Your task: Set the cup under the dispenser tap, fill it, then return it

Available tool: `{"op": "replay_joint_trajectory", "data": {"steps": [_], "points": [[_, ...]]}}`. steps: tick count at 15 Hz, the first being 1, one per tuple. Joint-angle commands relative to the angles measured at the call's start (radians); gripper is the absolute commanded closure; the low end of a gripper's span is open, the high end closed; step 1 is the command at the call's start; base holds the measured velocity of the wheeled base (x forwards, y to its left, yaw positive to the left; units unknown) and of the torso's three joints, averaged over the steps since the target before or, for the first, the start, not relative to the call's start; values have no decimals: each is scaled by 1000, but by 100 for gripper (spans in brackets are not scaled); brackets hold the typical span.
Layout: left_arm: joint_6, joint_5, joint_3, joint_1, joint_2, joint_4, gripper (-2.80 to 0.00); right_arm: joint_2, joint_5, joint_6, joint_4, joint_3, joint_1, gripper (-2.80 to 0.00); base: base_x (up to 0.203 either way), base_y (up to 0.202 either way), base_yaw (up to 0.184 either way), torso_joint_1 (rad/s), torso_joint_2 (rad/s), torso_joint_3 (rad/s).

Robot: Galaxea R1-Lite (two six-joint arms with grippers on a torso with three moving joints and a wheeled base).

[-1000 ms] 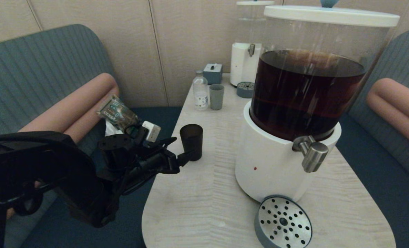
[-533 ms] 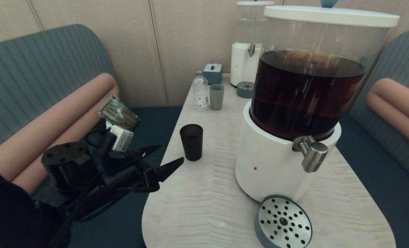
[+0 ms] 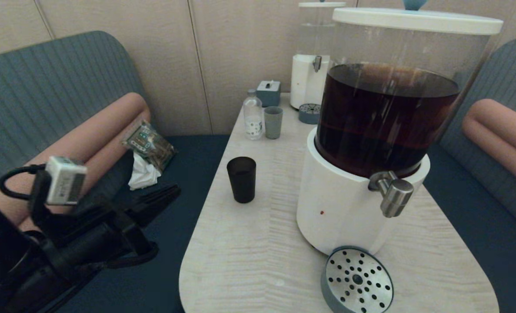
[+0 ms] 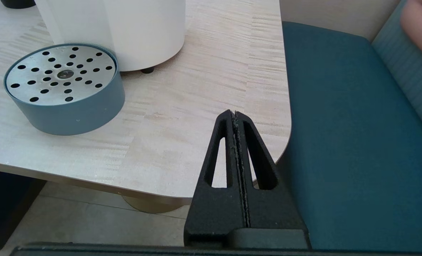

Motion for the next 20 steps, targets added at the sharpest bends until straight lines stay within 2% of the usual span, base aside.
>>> {"op": "replay_joint_trajectory", "data": {"steps": [1,5,8,10,14,20], "points": [[-7,7,6,11,-139,3,0,-2,1,-1,0,0,0,0,0,0,0,0,0,0],[-16,16,16,88,-343,35,0,-2,1,-1,0,0,0,0,0,0,0,0,0,0],[-18,-13,11,228,-483,62,0,-2,1,-1,0,0,0,0,0,0,0,0,0,0],[-23,-31,20,279,-590,97,0,-2,1,-1,0,0,0,0,0,0,0,0,0,0],[-23,-31,-5,308,-856,260,0,-2,1,-1,0,0,0,0,0,0,0,0,0,0],[-17,-30,-71,306,-1171,597,0,-2,1,-1,0,0,0,0,0,0,0,0,0,0]]}}
